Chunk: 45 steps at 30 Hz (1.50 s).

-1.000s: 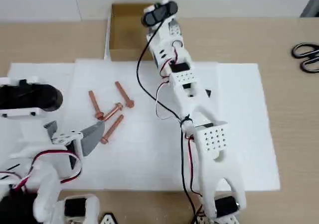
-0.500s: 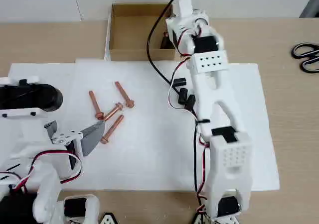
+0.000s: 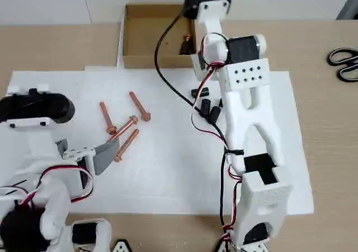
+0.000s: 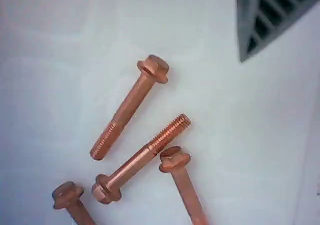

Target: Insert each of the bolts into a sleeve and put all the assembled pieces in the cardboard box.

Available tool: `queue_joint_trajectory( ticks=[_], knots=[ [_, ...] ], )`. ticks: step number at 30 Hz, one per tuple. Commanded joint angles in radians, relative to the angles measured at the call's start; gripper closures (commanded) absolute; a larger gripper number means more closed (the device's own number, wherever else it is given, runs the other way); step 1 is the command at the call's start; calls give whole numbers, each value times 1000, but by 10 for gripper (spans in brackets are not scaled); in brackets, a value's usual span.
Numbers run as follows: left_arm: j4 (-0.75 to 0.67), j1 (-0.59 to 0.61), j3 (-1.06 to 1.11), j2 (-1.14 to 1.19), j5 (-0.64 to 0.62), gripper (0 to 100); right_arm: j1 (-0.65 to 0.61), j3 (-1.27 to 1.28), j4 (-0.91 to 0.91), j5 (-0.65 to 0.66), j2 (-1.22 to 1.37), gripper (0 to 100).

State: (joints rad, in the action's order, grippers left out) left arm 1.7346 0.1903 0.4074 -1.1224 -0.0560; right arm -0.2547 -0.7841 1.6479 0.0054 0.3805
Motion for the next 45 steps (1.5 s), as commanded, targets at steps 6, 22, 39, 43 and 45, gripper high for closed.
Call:
queue_joint_trajectory(
  ticks=[6, 22, 39, 43, 45],
  knots=[
    [-17, 5, 4, -8, 3, 640, 56, 110, 24, -146, 65, 790],
    [-17, 3, 4, -8, 3, 640, 50, 310, 4, -324, 156, 790],
    [-17, 3, 4, -8, 3, 640, -10, 307, -147, -325, 265, 790],
    [-17, 3, 4, -8, 3, 640, -10, 307, -186, -324, 266, 790],
    [-17, 3, 4, -8, 3, 640, -10, 307, -206, -322, 266, 790]
  ],
)
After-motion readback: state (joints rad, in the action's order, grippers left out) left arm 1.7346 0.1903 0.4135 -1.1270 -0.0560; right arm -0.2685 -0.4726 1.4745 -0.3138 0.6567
